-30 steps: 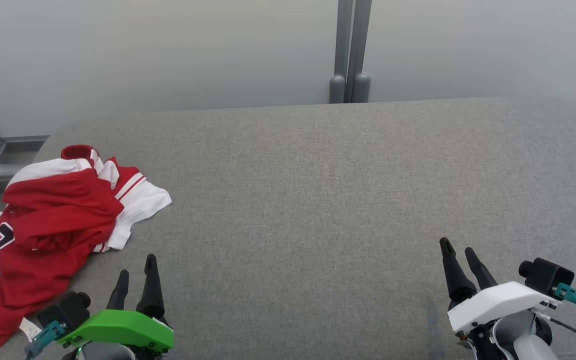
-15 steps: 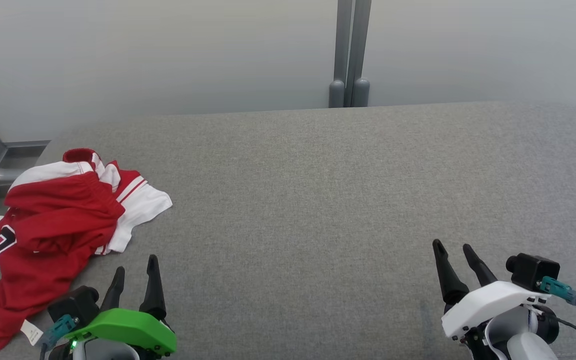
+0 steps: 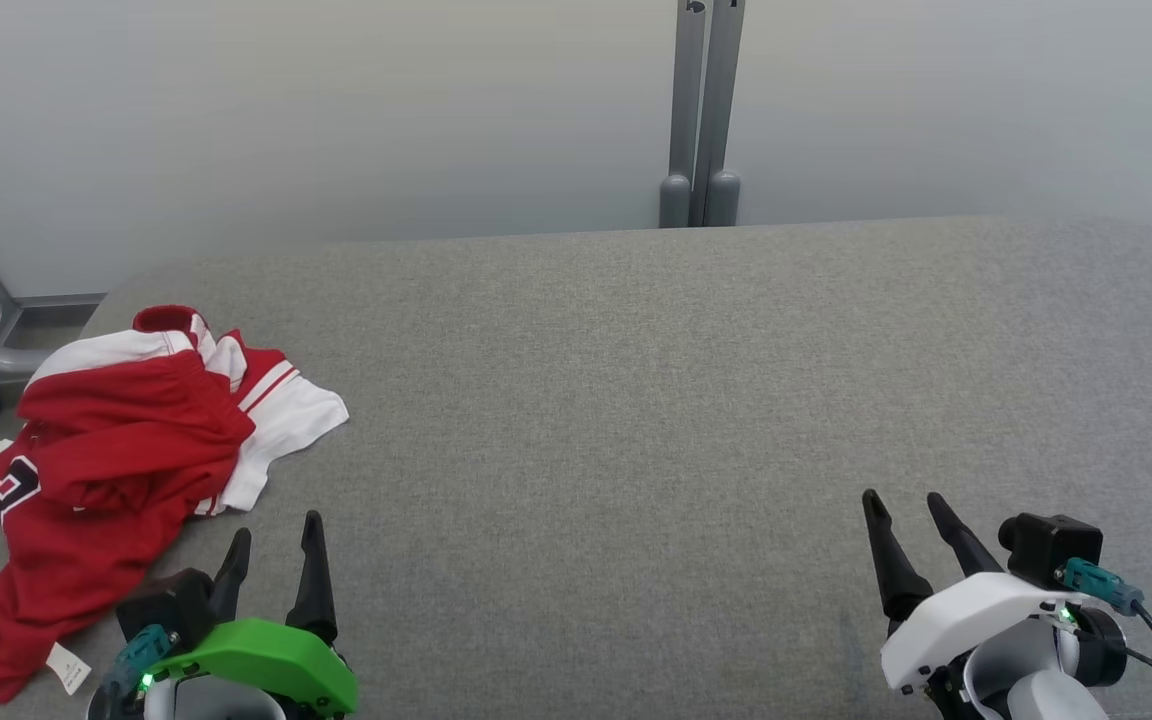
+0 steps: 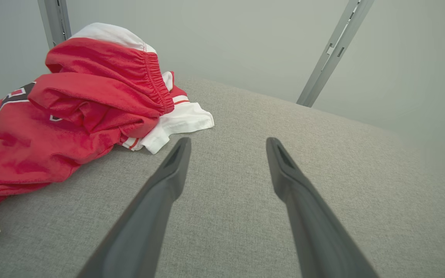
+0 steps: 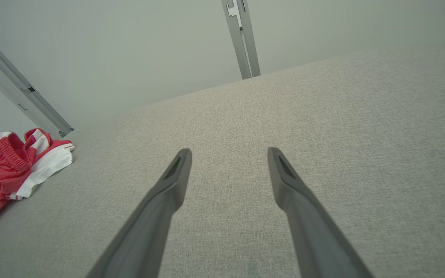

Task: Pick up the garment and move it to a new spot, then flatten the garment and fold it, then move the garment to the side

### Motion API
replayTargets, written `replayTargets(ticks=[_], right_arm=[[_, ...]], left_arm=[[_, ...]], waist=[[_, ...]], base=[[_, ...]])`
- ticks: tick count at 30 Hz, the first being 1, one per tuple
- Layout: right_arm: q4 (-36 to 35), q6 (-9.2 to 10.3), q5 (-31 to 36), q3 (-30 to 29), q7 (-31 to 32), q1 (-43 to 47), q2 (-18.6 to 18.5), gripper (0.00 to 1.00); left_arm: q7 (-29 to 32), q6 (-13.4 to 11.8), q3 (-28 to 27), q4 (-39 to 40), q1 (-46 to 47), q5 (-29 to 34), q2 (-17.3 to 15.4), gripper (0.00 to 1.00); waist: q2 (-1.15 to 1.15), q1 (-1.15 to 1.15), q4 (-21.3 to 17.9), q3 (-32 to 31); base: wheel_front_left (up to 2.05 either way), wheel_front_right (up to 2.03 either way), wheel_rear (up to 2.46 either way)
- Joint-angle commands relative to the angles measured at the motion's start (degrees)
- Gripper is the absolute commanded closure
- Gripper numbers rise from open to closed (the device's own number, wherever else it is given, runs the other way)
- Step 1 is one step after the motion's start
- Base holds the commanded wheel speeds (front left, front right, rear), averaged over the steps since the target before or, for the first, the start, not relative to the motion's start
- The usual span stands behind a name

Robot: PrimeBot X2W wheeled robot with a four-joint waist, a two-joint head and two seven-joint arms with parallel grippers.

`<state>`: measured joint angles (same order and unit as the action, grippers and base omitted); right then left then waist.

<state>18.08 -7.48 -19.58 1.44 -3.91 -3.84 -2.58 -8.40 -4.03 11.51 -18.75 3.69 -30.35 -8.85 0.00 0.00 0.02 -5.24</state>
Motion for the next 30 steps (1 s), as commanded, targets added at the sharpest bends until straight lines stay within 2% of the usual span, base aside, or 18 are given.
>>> replayTargets(ticks=[1, 30], right_arm=[[-0.1, -0.01, 1.1, 0.1, -0.4, -0.2, -0.3, 0.00], [2.2, -0.02, 12.9, 1.5, -2.8, -1.5, -0.4, 0.00]], left_arm=[[-0.4, -0.2, 0.2, 0.3, 0.8, 1.1, -0.6, 0.00], [-2.4, -2.5, 2.5, -0.8, 0.4, 9.4, -2.4, 0.00]], waist=[[0.00, 0.00, 0.0, 0.0], [0.00, 0.00, 0.0, -1.0]], base=[[0.00, 0.00, 0.00], [0.00, 0.00, 0.00]])
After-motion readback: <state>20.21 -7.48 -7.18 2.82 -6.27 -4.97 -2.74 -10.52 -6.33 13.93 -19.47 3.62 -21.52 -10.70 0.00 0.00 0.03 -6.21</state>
